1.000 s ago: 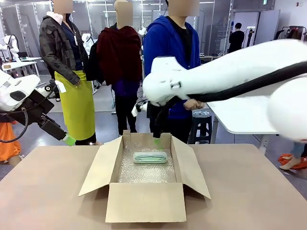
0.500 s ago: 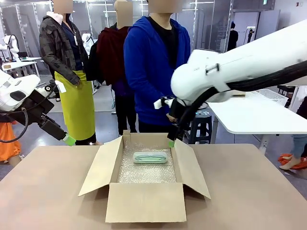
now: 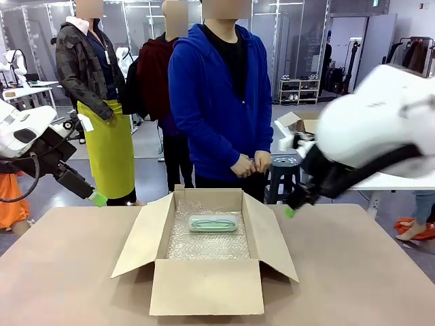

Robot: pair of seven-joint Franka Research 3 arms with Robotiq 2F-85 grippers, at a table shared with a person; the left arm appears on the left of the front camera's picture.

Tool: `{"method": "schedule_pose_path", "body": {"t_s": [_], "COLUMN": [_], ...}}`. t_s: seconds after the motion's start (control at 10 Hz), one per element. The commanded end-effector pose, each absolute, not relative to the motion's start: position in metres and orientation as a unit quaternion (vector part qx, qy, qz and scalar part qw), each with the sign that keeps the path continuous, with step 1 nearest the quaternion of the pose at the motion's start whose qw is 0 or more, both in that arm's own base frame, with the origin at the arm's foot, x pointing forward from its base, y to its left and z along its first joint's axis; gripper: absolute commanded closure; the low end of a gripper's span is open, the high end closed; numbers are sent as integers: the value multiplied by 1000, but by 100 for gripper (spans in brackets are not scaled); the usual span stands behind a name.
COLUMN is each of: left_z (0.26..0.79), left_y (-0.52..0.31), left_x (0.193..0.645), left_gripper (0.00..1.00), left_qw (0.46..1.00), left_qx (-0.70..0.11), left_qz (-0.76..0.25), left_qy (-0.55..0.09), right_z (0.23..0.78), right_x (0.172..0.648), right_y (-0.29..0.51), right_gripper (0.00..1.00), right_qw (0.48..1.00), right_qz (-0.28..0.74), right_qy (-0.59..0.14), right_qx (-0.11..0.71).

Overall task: Pack the glasses set securely to prepare it for shipping.
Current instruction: Put the Glasses case from the right side of the table into the Package Box.

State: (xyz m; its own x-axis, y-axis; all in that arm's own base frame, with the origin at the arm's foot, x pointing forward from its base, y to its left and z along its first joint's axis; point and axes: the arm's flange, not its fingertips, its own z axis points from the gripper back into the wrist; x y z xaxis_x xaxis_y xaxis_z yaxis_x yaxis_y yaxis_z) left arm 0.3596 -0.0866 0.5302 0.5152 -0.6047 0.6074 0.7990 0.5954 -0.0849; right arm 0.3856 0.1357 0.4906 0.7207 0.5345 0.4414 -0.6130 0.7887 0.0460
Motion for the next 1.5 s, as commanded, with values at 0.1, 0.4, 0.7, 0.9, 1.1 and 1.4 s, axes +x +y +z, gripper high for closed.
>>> {"method": "schedule_pose_path", "body": {"t_s": [0.1,0.4,0.7,0.9,1.1,1.4], "left_z": [531,531,531,531,531,531], "left_y": [-84,-84,-84,-84,-84,-84], "left_x": [360,360,360,360,360,360], "left_gripper": [0,0,0,0,0,0], "left_qw": [846,846,846,846,846,846], "left_qx": [-186,-186,-186,-186,-186,-186], "left_qz": [-421,-421,-421,-421,-421,-421], "left_qy": [-269,-269,-269,-269,-269,-269], "right_z": [503,508,508,508,508,508], "right_x": [311,342,342,342,342,342], "right_y": [108,105,105,105,105,105], "right_gripper": [0,0,0,0,0,0], "right_qw": [936,931,931,931,931,931], "right_qz": [227,256,256,256,256,256], "right_qy": [-261,-245,-245,-245,-245,-245], "right_qx": [71,89,89,89,89,89]}}
